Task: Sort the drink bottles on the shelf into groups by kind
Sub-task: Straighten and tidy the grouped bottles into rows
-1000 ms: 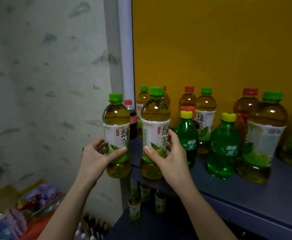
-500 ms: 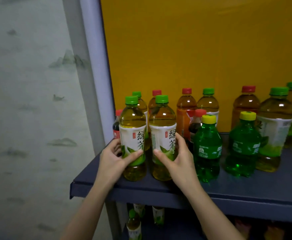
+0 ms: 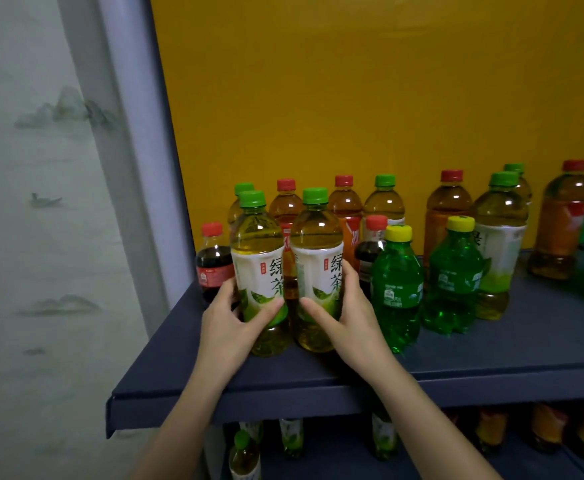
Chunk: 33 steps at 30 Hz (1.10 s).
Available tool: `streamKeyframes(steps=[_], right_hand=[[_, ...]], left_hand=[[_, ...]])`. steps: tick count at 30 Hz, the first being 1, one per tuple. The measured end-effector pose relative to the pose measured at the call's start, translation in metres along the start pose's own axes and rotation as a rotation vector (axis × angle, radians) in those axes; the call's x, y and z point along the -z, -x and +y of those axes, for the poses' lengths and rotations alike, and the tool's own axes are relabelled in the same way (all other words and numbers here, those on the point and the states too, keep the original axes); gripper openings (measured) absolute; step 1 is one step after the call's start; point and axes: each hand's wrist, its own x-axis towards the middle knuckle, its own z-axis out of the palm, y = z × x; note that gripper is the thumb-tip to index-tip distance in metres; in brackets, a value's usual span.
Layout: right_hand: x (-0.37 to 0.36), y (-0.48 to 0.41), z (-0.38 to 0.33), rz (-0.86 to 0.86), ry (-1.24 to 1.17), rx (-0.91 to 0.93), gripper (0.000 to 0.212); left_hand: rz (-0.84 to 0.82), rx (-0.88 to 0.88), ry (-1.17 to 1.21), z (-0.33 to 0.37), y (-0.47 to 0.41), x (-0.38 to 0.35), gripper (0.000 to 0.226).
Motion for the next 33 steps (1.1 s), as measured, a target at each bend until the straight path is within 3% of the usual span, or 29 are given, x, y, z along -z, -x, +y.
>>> streamKeyframes(steps=[4, 7, 10, 14, 19, 25, 29, 33], right_hand=[[0.021, 0.017, -0.008, -0.033, 0.141, 0.069, 0.074], [0.048, 0.037, -0.014, -0.032, 0.243, 0.171, 0.057], [0.081, 0.048, -0.014, 0.023, 0.296, 0.219, 0.040], [0.125, 0.046, 0.001, 0.175, 0.287, 0.199, 0.031], [0.163, 0.032, 0.030, 0.274, 0.314, 0.092, 0.051], [0.172, 0.017, 0.062, 0.098, 0.306, -0.013, 0.078], [0.168, 0.008, 0.071, -0.004, 0.159, -0.037, 0.084], [0.163, 0.000, 0.082, 0.001, 0.098, -0.085, 0.082]], left_hand=[[0.190, -0.201, -0.206, 0.010, 0.016, -0.002, 0.077], [0.270, -0.451, -0.250, 0.031, 0.034, -0.011, 0.052], [0.178, -0.549, -0.249, 0.047, 0.043, -0.031, 0.035], [0.058, -0.501, -0.230, 0.059, 0.049, -0.071, 0.039], [0.023, -0.405, -0.256, 0.064, 0.051, -0.123, 0.065], [0.084, -0.258, -0.314, 0.061, 0.048, -0.163, 0.094], [0.124, -0.149, -0.284, 0.047, 0.047, -0.176, 0.096], [0.133, -0.082, -0.295, 0.041, 0.042, -0.181, 0.087]])
